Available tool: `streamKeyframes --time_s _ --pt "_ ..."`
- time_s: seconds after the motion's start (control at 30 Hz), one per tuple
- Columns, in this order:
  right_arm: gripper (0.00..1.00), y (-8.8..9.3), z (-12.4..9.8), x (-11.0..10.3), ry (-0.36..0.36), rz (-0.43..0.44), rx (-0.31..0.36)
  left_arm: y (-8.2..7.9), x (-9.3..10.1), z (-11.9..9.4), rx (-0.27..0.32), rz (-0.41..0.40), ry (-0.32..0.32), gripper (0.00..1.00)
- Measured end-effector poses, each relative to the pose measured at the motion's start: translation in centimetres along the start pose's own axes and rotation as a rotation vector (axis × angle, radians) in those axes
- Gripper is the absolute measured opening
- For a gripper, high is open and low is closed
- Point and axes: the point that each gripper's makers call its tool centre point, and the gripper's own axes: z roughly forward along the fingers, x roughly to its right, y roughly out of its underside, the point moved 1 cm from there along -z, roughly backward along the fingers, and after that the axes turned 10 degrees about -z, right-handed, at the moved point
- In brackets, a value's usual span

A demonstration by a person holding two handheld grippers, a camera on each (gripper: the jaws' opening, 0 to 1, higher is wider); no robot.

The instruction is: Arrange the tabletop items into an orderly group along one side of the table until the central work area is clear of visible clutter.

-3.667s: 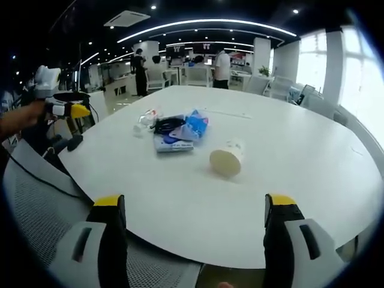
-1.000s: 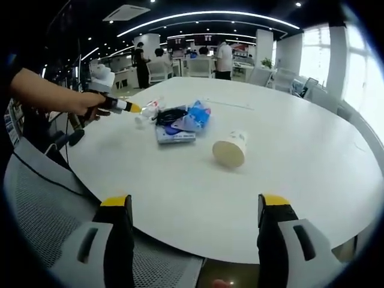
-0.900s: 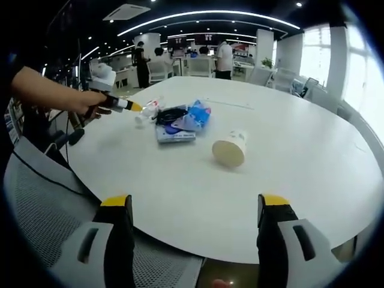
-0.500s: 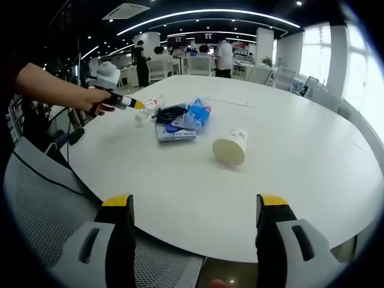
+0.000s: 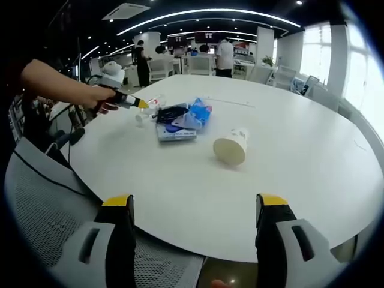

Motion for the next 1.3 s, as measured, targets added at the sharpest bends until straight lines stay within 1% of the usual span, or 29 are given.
streamKeyframes --time_s 0.1,0.37,0.8,0.93,1.07,1.13,1.3 --pt "0.83 0.1 0.0 0.1 0.003 0.003 -0.004 -0.2 0.0 0.3 0.007 -0.008 0.001 0.49" --pt "0.82 0.2 0.0 0.2 0.007 0.006 -0.011 0.0 0.2 1.8 -0.02 -0.011 0.006 0.49" --pt "0.81 0.6 0.0 0.4 0.022 0.009 -0.028 -0.4 -0.2 3.6 -0.043 0.003 0.001 0.48" --pt "0.8 0.6 0.0 0.5 0.027 0.013 -0.033 -0.1 0.2 3.8 -0.054 0.024 0.002 0.48" --pt "0.8 0.7 0.0 0.6 0.029 0.012 -0.037 0.1 0.2 4.2 -0.056 0.026 -0.001 0.48" --pt "0.79 0.7 0.0 0.6 0.031 0.013 -0.041 0.3 0.3 4.2 -0.062 0.017 0.001 0.47" --pt "0.78 0.9 0.0 0.6 0.03 0.015 -0.048 0.2 -0.2 4.7 -0.063 -0.015 -0.007 0.46"
